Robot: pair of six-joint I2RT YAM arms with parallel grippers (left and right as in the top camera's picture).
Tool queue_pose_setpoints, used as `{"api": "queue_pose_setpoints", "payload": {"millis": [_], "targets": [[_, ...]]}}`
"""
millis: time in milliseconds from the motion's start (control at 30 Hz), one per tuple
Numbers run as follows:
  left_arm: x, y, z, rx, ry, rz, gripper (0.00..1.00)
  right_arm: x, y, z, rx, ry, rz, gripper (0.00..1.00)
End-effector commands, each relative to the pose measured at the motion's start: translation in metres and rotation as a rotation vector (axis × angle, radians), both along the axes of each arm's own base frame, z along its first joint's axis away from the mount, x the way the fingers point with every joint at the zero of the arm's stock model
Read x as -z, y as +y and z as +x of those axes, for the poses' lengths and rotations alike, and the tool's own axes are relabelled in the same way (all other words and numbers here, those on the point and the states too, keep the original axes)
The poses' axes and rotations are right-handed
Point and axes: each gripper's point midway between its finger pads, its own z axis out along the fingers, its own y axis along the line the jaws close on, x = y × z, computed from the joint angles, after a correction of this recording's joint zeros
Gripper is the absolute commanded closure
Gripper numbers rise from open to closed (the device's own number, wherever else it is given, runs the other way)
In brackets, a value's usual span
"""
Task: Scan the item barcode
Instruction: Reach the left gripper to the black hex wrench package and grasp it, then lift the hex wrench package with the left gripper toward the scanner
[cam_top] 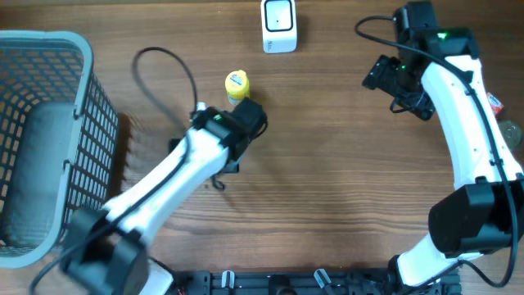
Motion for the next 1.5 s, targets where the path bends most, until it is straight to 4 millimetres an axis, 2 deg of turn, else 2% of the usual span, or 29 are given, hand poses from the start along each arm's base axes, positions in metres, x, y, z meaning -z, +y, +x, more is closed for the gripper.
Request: {"api": "queue_pose_setpoints", "payload": {"millis": [0, 67, 133, 233, 333, 467, 533, 600, 633, 700, 833, 867, 1000, 1067, 1167, 1333, 1400, 1467], "targets": [[0.025, 0.005, 0.005, 0.057, 0.091, 0.107, 0.00, 0.004, -0.004, 0.003, -0.029, 0.006, -0.024, 0.00], [0.038, -0.006, 0.012, 0.104, 0.104, 0.079, 0.00, 0.003, -0.003, 0.007, -0.029, -0.012, -0.023, 0.01], [0.048, -0.029, 0.024, 0.198, 0.106, -0.026, 0.00, 0.003, -0.003, 0.008, -0.030, -0.016, -0.023, 0.00], [0.054, -0.047, 0.040, 0.272, 0.075, -0.094, 0.00, 0.003, -0.003, 0.008, -0.029, -0.015, -0.023, 0.00], [0.069, -0.044, 0.046, 0.270, 0.099, -0.086, 0.00, 0.003, -0.003, 0.007, -0.030, -0.011, -0.023, 0.00], [0.089, -0.022, 0.046, 0.208, 0.162, -0.060, 0.06, 0.003, -0.003, 0.007, -0.030, -0.011, -0.023, 0.00], [0.091, -0.015, 0.047, 0.187, 0.170, -0.058, 0.15, 0.003, -0.003, 0.007, -0.030, -0.012, -0.023, 0.00], [0.091, -0.017, 0.051, 0.186, 0.152, -0.065, 0.32, 0.003, -0.003, 0.008, -0.029, -0.017, -0.023, 0.00], [0.091, -0.018, 0.053, 0.186, 0.146, -0.069, 0.34, 0.003, -0.003, 0.008, -0.029, -0.016, -0.023, 0.00], [0.092, -0.020, 0.056, 0.187, 0.130, -0.075, 0.31, 0.003, -0.003, 0.007, -0.030, -0.015, -0.023, 0.01], [0.106, -0.022, 0.056, 0.186, 0.153, -0.082, 0.32, 0.003, -0.003, 0.007, -0.030, -0.012, -0.023, 0.01], [0.111, -0.021, 0.054, 0.181, 0.169, -0.075, 0.36, 0.004, -0.004, 0.006, -0.030, -0.009, -0.024, 0.01], [0.119, -0.022, 0.049, 0.134, 0.182, -0.088, 0.59, 0.003, -0.004, 0.006, -0.030, -0.011, -0.024, 0.01], [0.119, -0.021, 0.047, 0.130, 0.190, -0.084, 0.79, 0.003, -0.004, 0.007, -0.030, -0.013, -0.024, 0.01], [0.118, -0.017, 0.040, 0.127, 0.220, -0.070, 0.96, 0.003, -0.003, 0.008, -0.030, -0.016, -0.023, 0.01], [0.118, -0.016, 0.039, 0.079, 0.203, -0.077, 0.96, 0.003, -0.004, 0.008, -0.031, -0.015, -0.024, 0.02], [0.121, -0.027, 0.034, 0.075, 0.228, -0.144, 0.96, 0.003, -0.004, 0.009, -0.050, -0.018, -0.029, 0.04], [0.123, -0.050, 0.030, 0.074, 0.247, -0.284, 0.96, 0.002, -0.006, 0.012, -0.050, -0.029, -0.044, 0.04]]}}
